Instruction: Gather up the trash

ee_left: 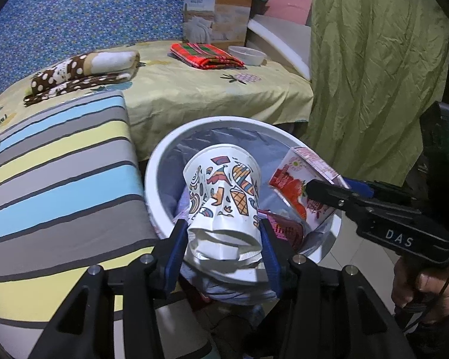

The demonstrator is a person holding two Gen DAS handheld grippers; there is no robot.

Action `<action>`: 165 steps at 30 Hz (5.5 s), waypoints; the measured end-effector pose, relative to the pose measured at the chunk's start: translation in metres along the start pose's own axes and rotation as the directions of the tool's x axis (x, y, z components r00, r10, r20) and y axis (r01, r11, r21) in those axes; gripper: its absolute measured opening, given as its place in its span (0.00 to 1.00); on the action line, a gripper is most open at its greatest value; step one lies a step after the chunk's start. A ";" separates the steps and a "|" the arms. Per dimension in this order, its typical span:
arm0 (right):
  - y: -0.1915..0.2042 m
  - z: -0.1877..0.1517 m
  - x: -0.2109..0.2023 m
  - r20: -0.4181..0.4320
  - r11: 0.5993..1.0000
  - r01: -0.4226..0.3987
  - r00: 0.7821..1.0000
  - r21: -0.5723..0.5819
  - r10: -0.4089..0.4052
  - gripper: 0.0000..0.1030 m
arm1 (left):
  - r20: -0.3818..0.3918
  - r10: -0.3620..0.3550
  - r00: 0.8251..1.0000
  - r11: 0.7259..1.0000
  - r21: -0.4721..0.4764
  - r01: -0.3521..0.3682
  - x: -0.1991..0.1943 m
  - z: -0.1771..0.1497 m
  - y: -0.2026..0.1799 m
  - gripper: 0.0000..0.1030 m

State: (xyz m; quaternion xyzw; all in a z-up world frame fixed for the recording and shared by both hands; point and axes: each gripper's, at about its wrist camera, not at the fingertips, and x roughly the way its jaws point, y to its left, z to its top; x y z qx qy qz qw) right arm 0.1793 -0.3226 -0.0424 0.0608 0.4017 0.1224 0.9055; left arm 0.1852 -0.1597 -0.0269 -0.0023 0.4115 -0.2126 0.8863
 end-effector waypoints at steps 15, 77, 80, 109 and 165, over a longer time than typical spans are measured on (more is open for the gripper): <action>-0.007 0.001 -0.011 0.026 1.000 0.017 1.000 0.024 -0.018 0.40 | 0.026 -0.059 0.998 0.998 -0.015 0.059 0.001 0.003 -0.001 0.49; 0.083 -0.052 -0.069 0.126 0.989 -0.041 0.990 -0.141 0.059 0.43 | 0.187 0.153 0.970 0.983 -0.127 -0.131 -0.121 -0.081 0.021 0.53; 0.085 -0.054 -0.070 0.127 0.989 -0.041 0.990 -0.142 0.059 0.43 | 0.188 0.155 0.970 0.983 -0.125 -0.133 -0.121 -0.082 0.020 0.53; 0.090 -0.059 -0.071 0.124 0.989 -0.042 0.991 -0.138 0.060 0.43 | 0.180 0.165 0.970 0.982 -0.125 -0.144 -0.121 -0.084 0.021 0.53; 0.092 -0.060 -0.068 0.119 0.989 -0.049 0.991 -0.142 0.066 0.43 | 0.158 0.178 0.971 0.980 -0.120 -0.160 -0.119 -0.088 0.019 0.53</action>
